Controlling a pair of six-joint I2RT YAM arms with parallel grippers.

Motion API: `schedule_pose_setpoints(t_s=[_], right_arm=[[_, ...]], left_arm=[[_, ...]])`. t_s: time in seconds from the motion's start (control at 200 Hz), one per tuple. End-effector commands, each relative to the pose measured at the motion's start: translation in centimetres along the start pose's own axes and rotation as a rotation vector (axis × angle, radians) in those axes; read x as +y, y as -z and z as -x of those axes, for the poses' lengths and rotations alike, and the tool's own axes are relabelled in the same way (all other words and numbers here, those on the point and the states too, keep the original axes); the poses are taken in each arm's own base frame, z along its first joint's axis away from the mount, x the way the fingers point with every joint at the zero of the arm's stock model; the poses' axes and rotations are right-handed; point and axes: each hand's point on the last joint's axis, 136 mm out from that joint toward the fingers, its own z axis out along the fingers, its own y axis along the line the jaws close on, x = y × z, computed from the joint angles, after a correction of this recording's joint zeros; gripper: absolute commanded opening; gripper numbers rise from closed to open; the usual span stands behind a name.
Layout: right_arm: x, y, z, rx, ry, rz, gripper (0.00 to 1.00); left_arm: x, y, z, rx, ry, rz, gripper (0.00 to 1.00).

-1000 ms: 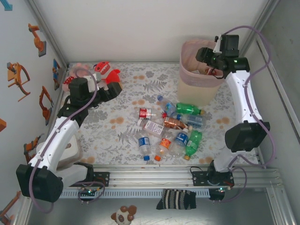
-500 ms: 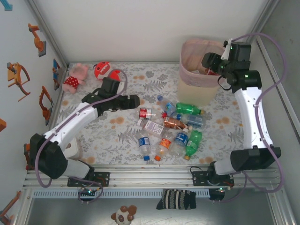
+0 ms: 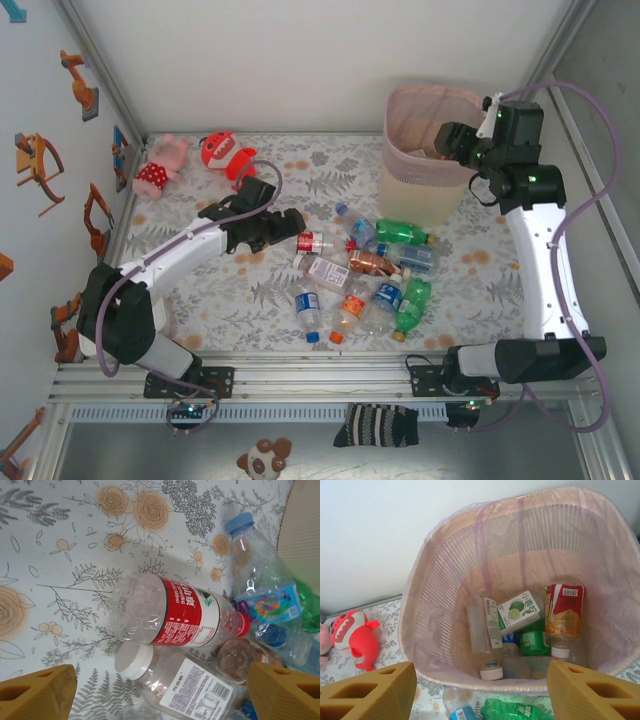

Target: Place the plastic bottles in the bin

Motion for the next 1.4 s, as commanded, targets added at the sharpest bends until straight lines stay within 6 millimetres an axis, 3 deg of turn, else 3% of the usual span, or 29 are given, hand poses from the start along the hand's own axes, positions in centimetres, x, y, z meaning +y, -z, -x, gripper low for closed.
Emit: schedule_pose_setpoints(t_s=[0.0,0.295,0.551,0.751,1.142,1.392], right_arm=[[0.3,1.2,0.3,-0.025,0.019,0.013,0.68],[1.0,2.2,0.9,-0.045,0.028,0.041,0.68],[1.1,3.6,1.1,-0.06,0.047,0.036,0.69],[0.9,4.6,1.0,-0.067,0.059,0.02,0.69],[0.5,5.4,0.9,-0.075,0.066,-0.003,0.69],[0.6,5.5,1.0,-0.077,0.06,-0.002,0.68]], left_arm=[[0.1,-0.9,0.2,-0.003,0.217,0.005,0.87],[-0.4,-5.9,-1.4,0.11,0.511,-0.041,0.89],[-1.4,-8.2,-0.7,0.127,0.556,-0.062,0.89],[-1.1,-9.9,0.0,0.146,0.607,-0.072,0.87],[-0.4,-12.0,0.4,0.166,0.675,-0.075,0.78],[-0.2,-11.3,1.5,0.132,0.68,-0.102,0.66]])
